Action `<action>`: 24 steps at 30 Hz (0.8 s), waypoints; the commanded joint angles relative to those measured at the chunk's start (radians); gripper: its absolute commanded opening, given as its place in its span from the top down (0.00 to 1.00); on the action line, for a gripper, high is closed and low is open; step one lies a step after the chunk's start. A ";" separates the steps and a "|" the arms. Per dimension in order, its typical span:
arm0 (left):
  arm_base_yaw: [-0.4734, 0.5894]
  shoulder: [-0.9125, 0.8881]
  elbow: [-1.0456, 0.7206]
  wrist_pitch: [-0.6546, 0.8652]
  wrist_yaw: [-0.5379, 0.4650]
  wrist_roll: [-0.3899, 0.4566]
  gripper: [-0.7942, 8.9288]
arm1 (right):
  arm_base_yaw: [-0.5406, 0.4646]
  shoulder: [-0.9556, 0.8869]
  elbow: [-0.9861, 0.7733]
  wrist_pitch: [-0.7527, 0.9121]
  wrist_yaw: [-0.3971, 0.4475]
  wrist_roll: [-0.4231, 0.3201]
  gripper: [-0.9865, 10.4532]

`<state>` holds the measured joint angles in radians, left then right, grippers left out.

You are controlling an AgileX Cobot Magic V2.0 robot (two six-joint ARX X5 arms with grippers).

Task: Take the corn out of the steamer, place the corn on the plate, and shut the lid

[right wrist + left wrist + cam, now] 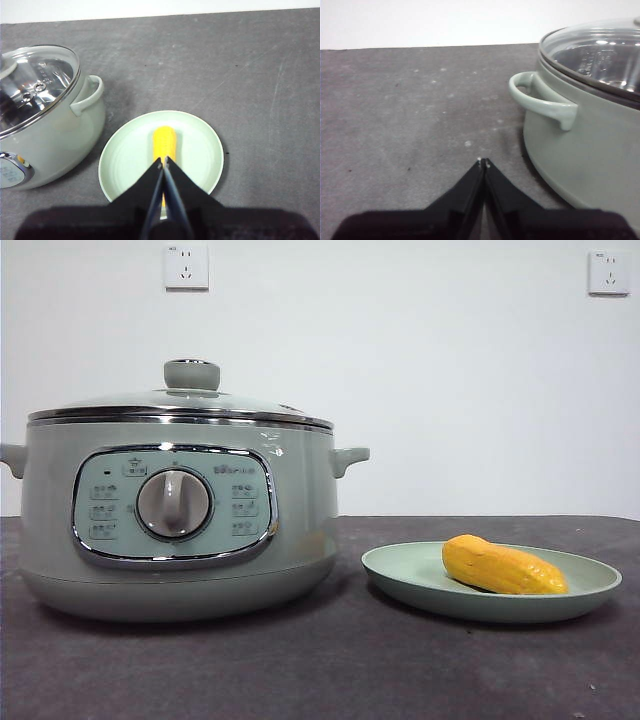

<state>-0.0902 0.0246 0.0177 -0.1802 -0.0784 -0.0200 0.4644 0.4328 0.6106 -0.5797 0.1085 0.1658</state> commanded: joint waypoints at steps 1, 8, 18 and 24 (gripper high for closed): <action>0.004 -0.003 -0.015 0.003 0.003 -0.010 0.92 | 0.001 -0.001 -0.006 0.000 0.003 0.009 0.91; 0.004 -0.003 -0.015 0.003 0.003 -0.010 0.92 | 0.002 -0.001 -0.006 -0.006 0.003 0.009 0.91; 0.004 -0.003 -0.015 0.003 0.003 -0.010 0.92 | 0.002 -0.001 -0.006 -0.006 0.003 0.009 0.91; 0.004 -0.003 -0.015 0.003 0.003 -0.010 0.92 | 0.002 -0.001 -0.006 -0.007 0.003 0.009 0.91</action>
<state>-0.0898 0.0246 0.0177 -0.1806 -0.0780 -0.0200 0.4644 0.4328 0.6106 -0.5907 0.1085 0.1658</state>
